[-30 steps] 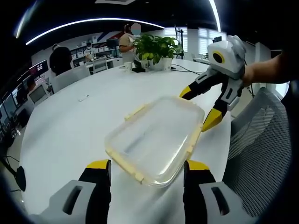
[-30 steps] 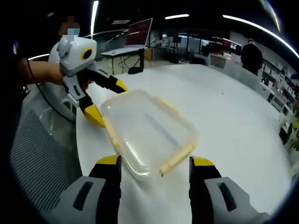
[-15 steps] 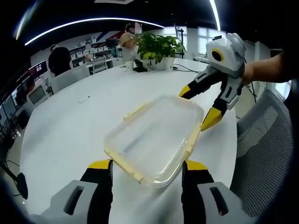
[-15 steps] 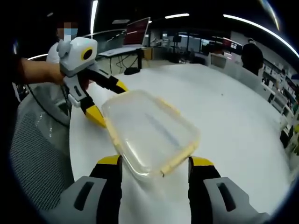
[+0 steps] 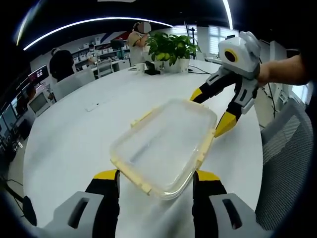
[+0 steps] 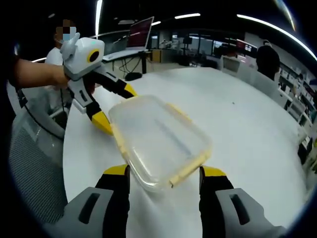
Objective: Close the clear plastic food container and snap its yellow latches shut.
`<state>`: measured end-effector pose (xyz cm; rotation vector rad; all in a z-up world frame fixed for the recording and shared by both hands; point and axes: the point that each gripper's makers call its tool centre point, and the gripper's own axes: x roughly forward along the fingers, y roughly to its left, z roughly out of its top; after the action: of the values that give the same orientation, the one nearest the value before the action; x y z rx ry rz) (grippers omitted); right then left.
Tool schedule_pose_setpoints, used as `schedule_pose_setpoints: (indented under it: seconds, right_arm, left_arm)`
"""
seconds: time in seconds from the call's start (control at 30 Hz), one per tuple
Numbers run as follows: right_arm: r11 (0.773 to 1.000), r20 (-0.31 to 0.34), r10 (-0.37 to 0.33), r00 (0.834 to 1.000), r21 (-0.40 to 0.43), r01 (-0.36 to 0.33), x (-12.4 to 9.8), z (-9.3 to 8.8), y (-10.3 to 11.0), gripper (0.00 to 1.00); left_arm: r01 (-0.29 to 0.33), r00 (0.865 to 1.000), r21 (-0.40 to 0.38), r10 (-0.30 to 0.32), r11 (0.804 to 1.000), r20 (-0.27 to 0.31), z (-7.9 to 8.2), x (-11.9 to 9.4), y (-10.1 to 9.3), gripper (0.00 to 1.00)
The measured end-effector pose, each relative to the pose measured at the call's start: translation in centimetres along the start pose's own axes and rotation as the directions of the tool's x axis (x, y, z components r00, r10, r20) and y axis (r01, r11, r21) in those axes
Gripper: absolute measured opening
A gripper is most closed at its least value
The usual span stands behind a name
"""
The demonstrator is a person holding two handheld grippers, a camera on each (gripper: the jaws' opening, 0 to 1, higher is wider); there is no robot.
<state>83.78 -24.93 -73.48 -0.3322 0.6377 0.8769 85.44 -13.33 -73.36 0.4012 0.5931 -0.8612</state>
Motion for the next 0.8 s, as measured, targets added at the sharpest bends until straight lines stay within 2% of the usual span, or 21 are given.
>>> schedule_pose_setpoints:
  seconds: [0.43, 0.8]
  right_arm:
    - [1.000, -0.034, 0.009, 0.999, -0.008, -0.009, 1.3, 0.9, -2.8, 0.53]
    - [1.000, -0.070, 0.020, 0.997, -0.017, -0.021, 2.2, 0.7, -4.3, 0.53]
  left_arm:
    - [0.000, 1.000, 0.002, 0.000, 1.000, -0.006, 1.2, 1.8, 2.2, 0.55]
    - [0.002, 1.000, 0.001, -0.002, 1.000, -0.011, 1.9, 2.8, 3.2, 0.54]
